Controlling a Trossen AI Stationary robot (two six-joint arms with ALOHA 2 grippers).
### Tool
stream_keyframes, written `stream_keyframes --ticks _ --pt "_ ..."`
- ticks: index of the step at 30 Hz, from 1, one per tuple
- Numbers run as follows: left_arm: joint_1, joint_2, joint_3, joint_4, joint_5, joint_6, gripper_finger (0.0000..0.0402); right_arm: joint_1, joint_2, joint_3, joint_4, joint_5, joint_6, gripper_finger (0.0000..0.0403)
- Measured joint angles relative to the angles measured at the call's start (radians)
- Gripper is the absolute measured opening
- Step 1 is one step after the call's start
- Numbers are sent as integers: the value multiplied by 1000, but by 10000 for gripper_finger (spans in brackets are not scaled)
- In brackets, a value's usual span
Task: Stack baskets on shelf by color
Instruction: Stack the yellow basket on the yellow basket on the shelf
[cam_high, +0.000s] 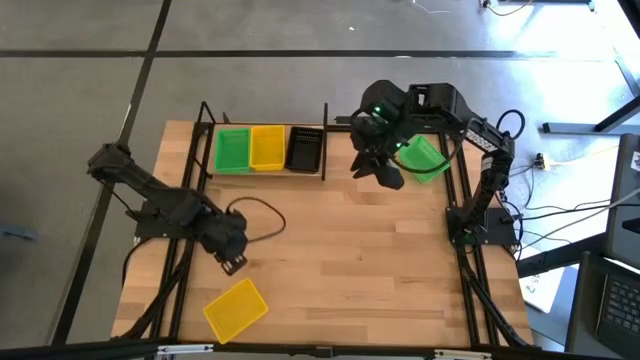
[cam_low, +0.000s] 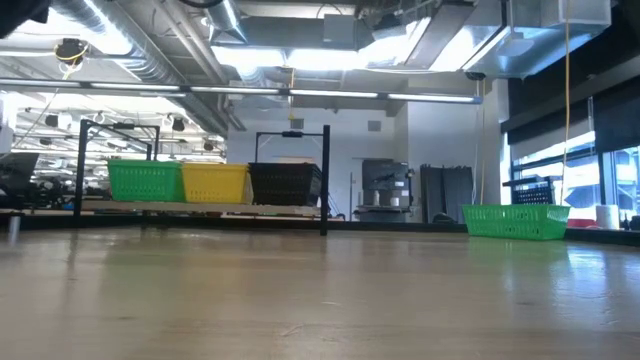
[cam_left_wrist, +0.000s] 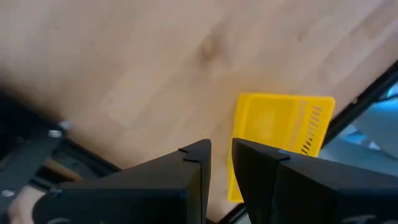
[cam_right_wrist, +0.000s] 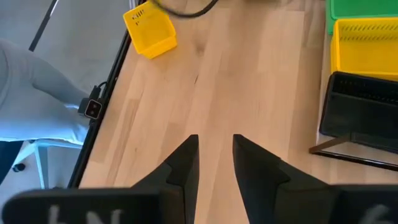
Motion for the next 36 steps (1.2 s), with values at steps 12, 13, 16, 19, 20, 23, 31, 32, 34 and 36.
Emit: stream_keyframes --ticks 12,13,16,19,20,23,31,32,34,36 --pt "-109 197 -13 134 57 -21 57 0 0 0 -26 -3 -7 96" --pt "-118 214 -13 138 56 -22 57 0 0 0 -27 -3 -7 96" --pt "-137 255 -13 140 57 -35 57 0 0 0 -30 -3 -7 96" --pt "-150 291 -13 155 57 -35 57 0 0 0 -31 -3 -7 96" --pt "-153 304 -13 162 57 -35 57 0 0 0 -31 -3 -7 96" --pt "-164 332 -13 198 57 -35 57 0 0 0 -37 -3 -7 96" --pt "-170 388 -13 233 56 -31 57 0 0 0 -54 -3 -7 96" --pt "-170 391 -13 233 56 -32 57 0 0 0 -54 -3 -7 96" --pt "-170 397 -13 233 56 -33 57 0 0 0 -54 -3 -7 96" --pt "-170 399 -13 242 56 -35 57 0 0 0 -54 -3 -7 96"
